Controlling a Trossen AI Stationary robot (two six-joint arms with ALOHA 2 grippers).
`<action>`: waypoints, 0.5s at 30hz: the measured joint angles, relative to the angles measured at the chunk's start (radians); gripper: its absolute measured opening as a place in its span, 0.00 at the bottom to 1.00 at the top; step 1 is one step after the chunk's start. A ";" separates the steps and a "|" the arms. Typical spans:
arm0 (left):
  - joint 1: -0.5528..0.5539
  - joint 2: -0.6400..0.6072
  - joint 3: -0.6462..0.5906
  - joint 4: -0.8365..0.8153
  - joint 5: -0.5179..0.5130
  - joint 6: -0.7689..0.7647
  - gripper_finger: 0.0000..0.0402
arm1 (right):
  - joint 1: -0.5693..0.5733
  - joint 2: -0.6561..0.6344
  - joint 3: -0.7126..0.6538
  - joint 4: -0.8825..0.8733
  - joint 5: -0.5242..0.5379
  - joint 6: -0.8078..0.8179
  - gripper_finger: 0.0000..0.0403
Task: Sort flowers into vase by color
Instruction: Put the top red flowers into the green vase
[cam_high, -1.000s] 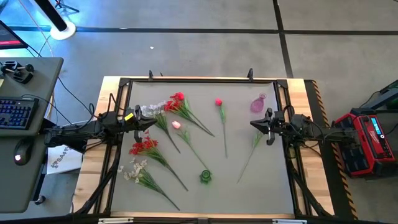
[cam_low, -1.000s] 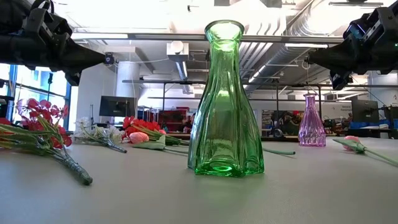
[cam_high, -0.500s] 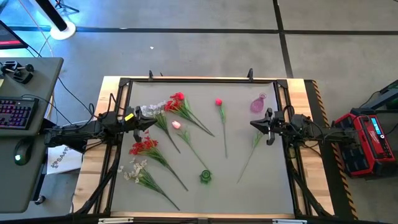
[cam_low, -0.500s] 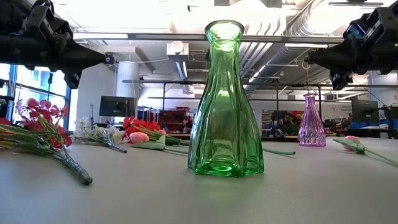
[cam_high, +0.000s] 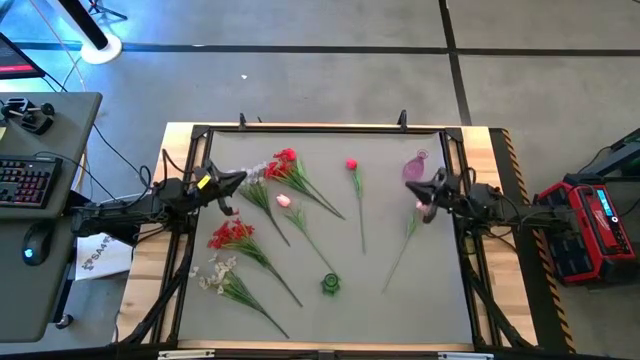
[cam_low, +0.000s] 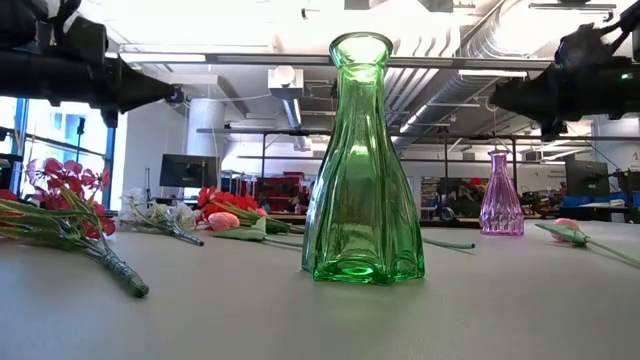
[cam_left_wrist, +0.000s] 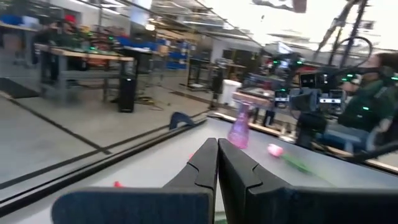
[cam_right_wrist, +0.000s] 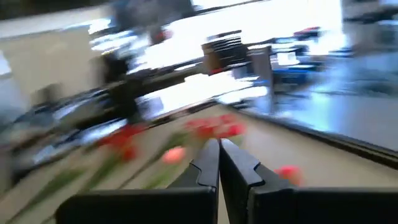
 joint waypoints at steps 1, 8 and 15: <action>0.000 0.002 0.000 0.003 -0.009 -0.001 0.00 | -0.002 0.006 0.000 0.003 0.059 0.042 0.00; 0.024 0.069 0.000 0.027 -0.038 -0.067 0.05 | -0.047 0.096 0.000 0.010 0.108 0.197 0.04; 0.036 0.221 0.000 0.141 -0.019 -0.109 0.14 | -0.061 0.256 0.049 0.029 0.035 0.340 0.23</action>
